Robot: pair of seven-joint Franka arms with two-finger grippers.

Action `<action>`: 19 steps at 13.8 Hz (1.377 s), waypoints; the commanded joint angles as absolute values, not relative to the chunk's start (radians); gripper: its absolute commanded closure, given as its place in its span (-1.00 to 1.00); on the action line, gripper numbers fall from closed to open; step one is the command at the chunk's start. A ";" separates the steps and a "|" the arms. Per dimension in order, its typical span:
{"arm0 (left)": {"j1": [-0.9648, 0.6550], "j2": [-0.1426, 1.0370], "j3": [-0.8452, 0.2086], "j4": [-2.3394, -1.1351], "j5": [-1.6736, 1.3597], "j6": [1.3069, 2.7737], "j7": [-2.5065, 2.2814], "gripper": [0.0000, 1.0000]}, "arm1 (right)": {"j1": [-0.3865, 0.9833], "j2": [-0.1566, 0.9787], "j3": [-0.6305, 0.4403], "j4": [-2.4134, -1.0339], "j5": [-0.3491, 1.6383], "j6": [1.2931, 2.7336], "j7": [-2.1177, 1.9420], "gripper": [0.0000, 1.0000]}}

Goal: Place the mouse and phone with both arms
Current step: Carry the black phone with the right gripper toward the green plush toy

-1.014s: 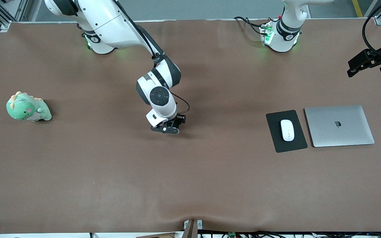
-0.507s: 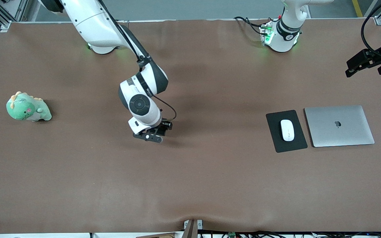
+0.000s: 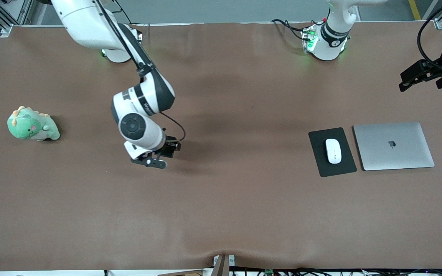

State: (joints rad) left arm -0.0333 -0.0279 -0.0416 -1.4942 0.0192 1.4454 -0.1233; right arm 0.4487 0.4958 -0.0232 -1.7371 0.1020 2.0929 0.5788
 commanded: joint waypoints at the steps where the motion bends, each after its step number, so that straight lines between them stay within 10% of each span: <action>1: -0.037 -0.023 -0.032 -1.494 -0.003 1.450 -0.107 -1.00 | 0.391 0.401 -0.006 -1.833 0.109 2.092 0.542 1.00; 19: 0.020 -0.020 -0.026 -1.493 -0.003 1.456 -0.109 -1.00 | 0.057 0.221 -0.020 -2.221 0.063 2.278 0.051 1.00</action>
State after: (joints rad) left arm 0.0012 -0.0211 -0.0309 -1.4943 0.0191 1.4458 -0.1233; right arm 0.0860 0.2715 -0.0297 -2.1430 0.0883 2.2259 0.0902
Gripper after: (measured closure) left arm 0.000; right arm 0.203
